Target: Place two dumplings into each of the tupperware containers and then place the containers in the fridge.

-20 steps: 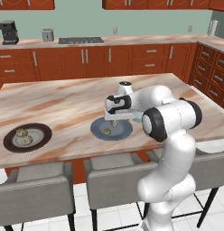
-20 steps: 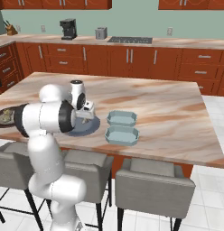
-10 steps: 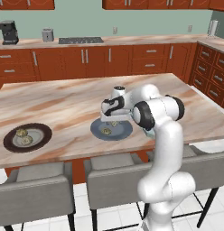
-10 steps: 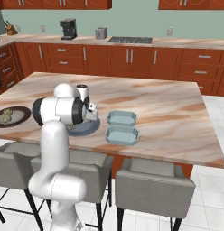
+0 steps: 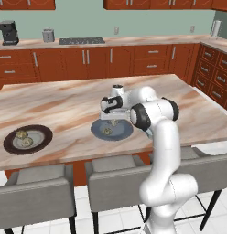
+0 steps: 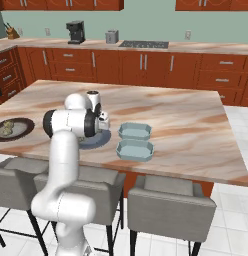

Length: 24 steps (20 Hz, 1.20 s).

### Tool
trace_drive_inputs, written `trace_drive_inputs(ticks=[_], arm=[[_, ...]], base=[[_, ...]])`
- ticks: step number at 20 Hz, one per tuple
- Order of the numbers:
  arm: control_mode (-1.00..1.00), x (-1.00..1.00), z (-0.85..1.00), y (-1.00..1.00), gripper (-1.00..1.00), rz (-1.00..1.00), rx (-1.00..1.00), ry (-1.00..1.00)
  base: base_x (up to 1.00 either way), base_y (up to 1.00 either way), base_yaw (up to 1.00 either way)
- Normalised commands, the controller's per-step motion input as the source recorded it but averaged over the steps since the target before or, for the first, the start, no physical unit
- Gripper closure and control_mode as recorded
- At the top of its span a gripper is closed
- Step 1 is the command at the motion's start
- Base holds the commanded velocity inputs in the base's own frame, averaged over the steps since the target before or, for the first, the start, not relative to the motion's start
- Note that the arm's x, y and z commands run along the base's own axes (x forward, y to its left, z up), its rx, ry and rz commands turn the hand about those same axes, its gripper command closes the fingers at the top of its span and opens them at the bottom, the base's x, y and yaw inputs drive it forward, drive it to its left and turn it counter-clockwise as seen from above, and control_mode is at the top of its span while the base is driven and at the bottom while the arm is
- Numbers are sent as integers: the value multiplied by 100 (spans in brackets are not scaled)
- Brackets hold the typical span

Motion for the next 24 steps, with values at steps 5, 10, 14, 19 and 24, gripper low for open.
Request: trace_drive_inputs(ticks=[5, 10, 14, 19, 24], arm=[[-100, -30, 3, -82, 100, -38, 0, 0], [-100, -6, 68, -100, 100, -51, 0, 1], [-100, 12, 44, -93, 100, -49, 2, 0], [-100, 57, -10, -100, 100, -39, 11, 1], [-100, 45, -7, -90, 100, -33, 11, 0]], base=[[0, 0, 0], [0, 0, 0], [0, 0, 0], [0, 0, 0], [0, 0, 0]])
